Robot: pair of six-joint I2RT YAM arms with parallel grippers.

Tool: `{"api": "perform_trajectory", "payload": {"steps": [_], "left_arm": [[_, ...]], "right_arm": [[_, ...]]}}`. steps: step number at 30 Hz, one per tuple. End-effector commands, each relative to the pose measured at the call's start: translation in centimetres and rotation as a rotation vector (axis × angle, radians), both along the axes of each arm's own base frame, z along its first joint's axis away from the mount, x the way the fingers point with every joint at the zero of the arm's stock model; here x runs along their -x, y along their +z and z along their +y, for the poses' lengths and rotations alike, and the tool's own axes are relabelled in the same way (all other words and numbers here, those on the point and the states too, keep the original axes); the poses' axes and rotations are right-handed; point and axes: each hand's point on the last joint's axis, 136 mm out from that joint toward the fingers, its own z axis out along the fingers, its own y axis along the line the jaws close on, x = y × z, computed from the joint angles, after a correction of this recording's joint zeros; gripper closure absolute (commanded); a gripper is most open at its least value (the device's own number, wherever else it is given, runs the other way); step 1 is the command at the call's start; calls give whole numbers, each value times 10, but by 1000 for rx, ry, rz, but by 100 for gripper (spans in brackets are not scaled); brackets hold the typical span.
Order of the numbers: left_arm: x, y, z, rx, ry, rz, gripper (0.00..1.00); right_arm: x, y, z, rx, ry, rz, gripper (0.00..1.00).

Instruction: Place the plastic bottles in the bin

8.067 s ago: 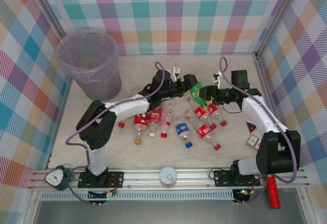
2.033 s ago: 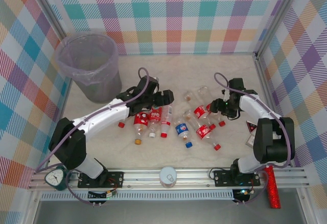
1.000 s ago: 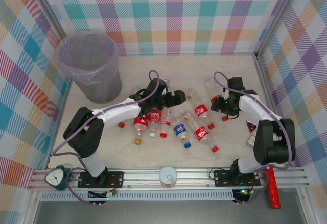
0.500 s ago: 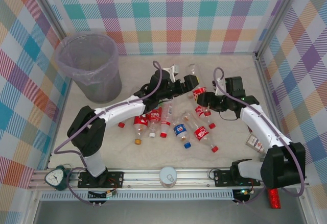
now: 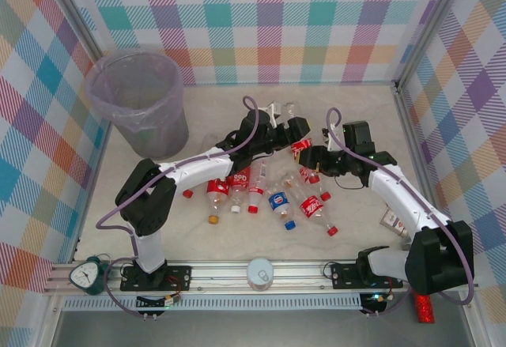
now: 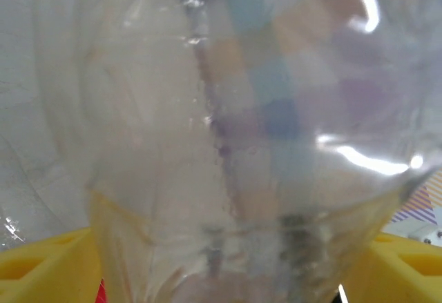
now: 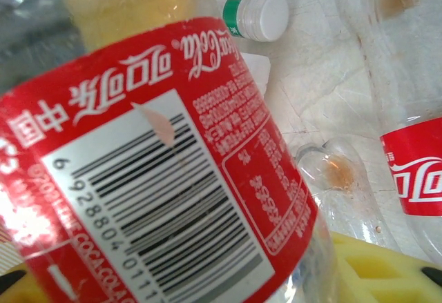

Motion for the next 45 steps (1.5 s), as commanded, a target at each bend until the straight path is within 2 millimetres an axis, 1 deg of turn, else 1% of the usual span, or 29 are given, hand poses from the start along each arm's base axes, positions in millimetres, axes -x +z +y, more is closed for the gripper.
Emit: {"api": "perform_trajectory", "payload": {"steps": [1,4,7,9,11,14,17,20,23,27,29,33,37,39,42,45], "left_arm": [[-3,21,-7,37,1,-52,25],[-3,18,-8,29,3,-45,32],[-4,18,-8,24,2,-48,38],[-5,17,-8,13,3,-49,39],[-6,16,-6,-9,8,-53,40],[-7,16,-1,-55,16,-65,40],[-10,21,4,-88,22,-87,40],[-15,29,7,-106,18,-108,41],[-19,34,11,-146,11,-131,41],[-33,41,20,-166,18,-144,42],[-39,47,21,-167,9,-147,43],[-44,58,24,-205,3,-180,44],[-42,77,40,-295,22,-221,46],[-40,87,54,-368,36,-233,47],[-35,109,76,-438,70,-275,51],[-38,137,107,-480,149,-336,55]], "right_arm": [[3,5,4,-20,19,-25,47],[3,5,4,-17,18,-26,46],[3,7,3,-9,23,-33,42],[3,8,2,-2,26,-38,37],[4,11,0,23,29,-48,29],[9,15,-11,96,25,-64,21],[15,18,-25,179,10,-81,16],[21,20,-37,229,-13,-88,13],[20,25,-49,244,-60,-92,11],[18,30,-61,251,-123,-100,10],[19,30,-66,254,-157,-110,10],[20,23,-80,275,-217,-113,10],[16,23,-96,284,-295,-144,10],[14,23,-100,273,-312,-160,10],[11,17,-98,253,-309,-163,10],[5,11,-88,208,-276,-146,10]]}}
